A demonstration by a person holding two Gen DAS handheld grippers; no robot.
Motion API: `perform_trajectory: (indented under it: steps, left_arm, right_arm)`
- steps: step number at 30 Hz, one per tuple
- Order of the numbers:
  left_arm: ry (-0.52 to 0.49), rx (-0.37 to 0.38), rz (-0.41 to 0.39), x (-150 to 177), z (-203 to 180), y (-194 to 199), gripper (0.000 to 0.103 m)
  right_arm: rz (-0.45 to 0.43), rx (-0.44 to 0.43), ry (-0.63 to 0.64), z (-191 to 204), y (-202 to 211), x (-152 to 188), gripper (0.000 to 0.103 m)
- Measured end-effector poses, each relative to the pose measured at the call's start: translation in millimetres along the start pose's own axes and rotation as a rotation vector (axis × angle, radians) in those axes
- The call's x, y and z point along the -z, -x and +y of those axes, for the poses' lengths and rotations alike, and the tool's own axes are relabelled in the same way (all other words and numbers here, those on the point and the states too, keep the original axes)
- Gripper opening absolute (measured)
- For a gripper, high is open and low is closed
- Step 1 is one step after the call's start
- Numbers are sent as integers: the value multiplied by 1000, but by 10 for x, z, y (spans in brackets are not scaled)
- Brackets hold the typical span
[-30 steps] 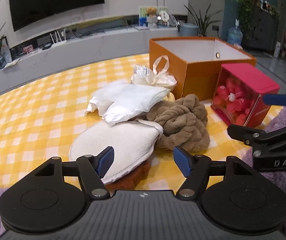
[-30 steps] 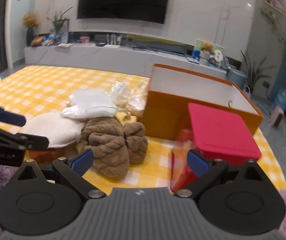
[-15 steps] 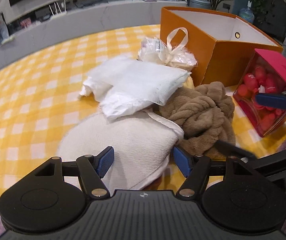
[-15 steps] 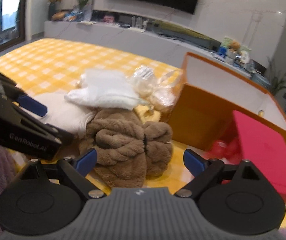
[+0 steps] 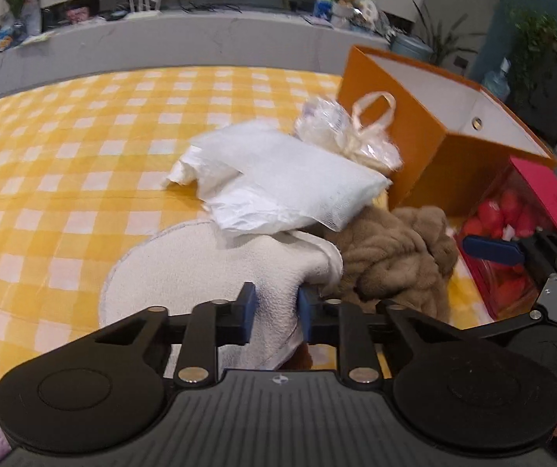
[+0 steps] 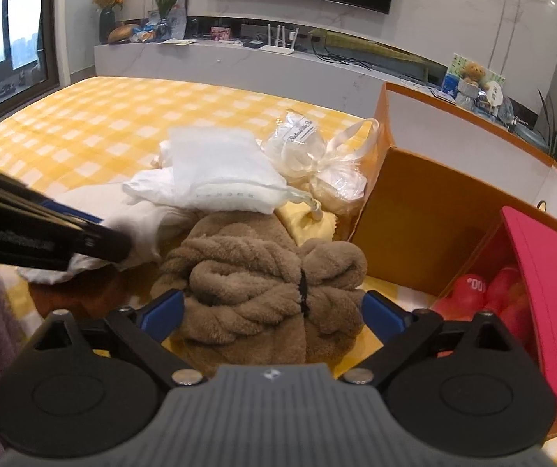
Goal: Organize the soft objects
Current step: 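Grasp the brown towel bundle with the right gripper while the left grasps the white pad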
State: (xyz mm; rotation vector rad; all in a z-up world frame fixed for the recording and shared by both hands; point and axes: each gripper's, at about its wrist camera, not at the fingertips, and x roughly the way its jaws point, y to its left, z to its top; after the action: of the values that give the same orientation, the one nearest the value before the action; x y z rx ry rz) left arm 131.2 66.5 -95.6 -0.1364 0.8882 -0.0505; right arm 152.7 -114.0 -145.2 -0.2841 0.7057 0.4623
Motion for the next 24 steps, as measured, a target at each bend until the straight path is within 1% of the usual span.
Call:
perform_trajectory:
  steps: [2,4,7,9,13,15,16,17,18,20,21,23,24]
  left_arm:
    - [-9,-13,0,-4,-29,-17,24]
    - [-17,-24,15,-5,-51,-50,33]
    - [-22,-24,20,1,-54,-67,38]
    - [-24,-24,22,5,-55,-74,44]
    - [-28,-25,24,8,-58,-83,46]
    - [-31,-26,26,11,-63,-88,46]
    - [-36,-28,27,10,-70,-93,46]
    - [-41,-30,28,13,-80,-95,46]
    - [-47,-32,29,13,-88,-99,46]
    - [-52,-34,27,19,-95,-97,43]
    - [-52,-28,27,19,-92,-95,37]
    - [-50,-29,23,20,-85,-88,34]
    - [-48,-30,20,20,-82,-85,29]
  right_arm:
    - [2,4,-18,-8,-69,-2,97]
    - [18,7,-43,-27,-153,14,98]
    - [25,-1,-76,-61,-189,44,98]
    - [45,5,-89,-74,-182,53,98]
    - [63,33,-132,-72,-66,155,98]
    - [70,30,-142,-75,-37,205,96]
    - [76,18,-150,-85,-46,215,91]
    - [85,2,-160,-102,-64,216,83]
    - [92,-20,-178,-126,-83,215,78]
    - [94,-75,-222,-167,-103,226,63]
    - [94,-88,-229,-167,-105,237,61]
    - [85,-100,-207,-131,-88,240,49]
    - [79,-105,-196,-109,-75,240,46]
